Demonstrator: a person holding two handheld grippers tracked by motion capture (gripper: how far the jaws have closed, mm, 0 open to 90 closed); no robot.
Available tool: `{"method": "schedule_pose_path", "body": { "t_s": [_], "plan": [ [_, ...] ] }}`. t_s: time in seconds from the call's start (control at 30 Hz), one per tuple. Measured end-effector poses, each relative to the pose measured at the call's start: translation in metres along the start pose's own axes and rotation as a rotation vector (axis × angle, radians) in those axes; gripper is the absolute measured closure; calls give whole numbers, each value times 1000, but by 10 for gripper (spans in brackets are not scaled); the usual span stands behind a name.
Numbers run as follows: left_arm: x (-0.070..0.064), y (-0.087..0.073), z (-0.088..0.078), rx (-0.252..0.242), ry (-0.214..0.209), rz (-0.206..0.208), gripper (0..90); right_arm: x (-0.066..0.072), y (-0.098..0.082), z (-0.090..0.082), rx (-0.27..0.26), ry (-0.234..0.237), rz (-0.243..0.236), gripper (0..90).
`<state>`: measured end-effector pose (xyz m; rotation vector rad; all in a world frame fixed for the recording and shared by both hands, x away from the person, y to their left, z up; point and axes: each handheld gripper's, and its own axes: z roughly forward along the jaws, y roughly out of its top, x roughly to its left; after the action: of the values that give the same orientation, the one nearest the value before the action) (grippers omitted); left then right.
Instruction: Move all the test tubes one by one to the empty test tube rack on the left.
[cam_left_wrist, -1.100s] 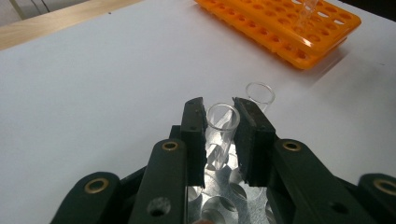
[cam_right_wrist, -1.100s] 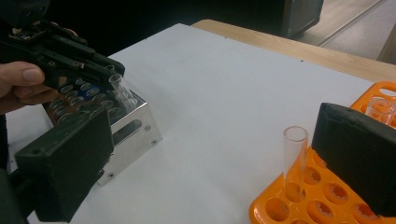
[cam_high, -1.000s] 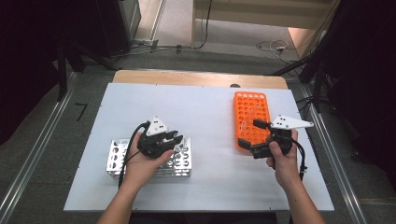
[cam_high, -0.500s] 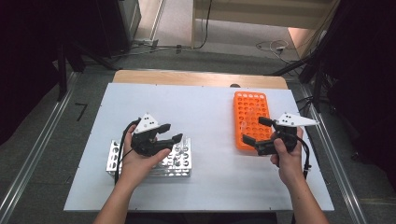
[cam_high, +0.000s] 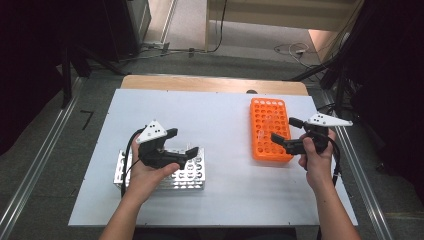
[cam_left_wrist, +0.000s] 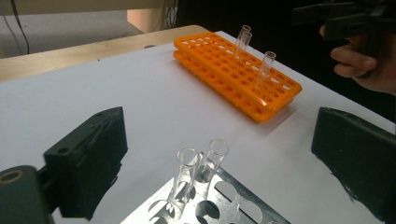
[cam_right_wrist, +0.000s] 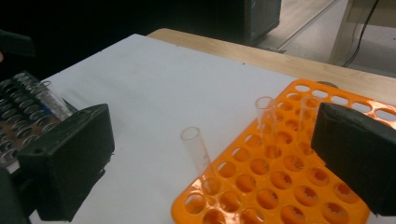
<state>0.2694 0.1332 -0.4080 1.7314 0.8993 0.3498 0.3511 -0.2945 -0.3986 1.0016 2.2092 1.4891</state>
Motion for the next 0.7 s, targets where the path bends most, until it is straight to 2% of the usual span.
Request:
{"method": "schedule_pose_path", "body": {
  "t_s": [0.17, 0.27, 0.43, 0.6, 0.7],
  "plan": [
    [-3, 0, -2, -20, -26, 12, 0, -18, -3, 9, -16, -24, 52, 27],
    [-3, 0, -3, -25, -35, 10, 0, -28, -5, 18, -6, -52, 67, 55],
    [-2, -1, -3, -16, -34, 7, 0, -41, -10, 31, 16, -96, 104, 202],
    [-2, -2, -2, -11, -35, 5, 0, -49, -15, 43, 64, -159, 98, 362],
    [-2, -2, -1, -4, -37, 10, 0, -50, -17, 51, 99, -202, 66, 439]
  ]
}}
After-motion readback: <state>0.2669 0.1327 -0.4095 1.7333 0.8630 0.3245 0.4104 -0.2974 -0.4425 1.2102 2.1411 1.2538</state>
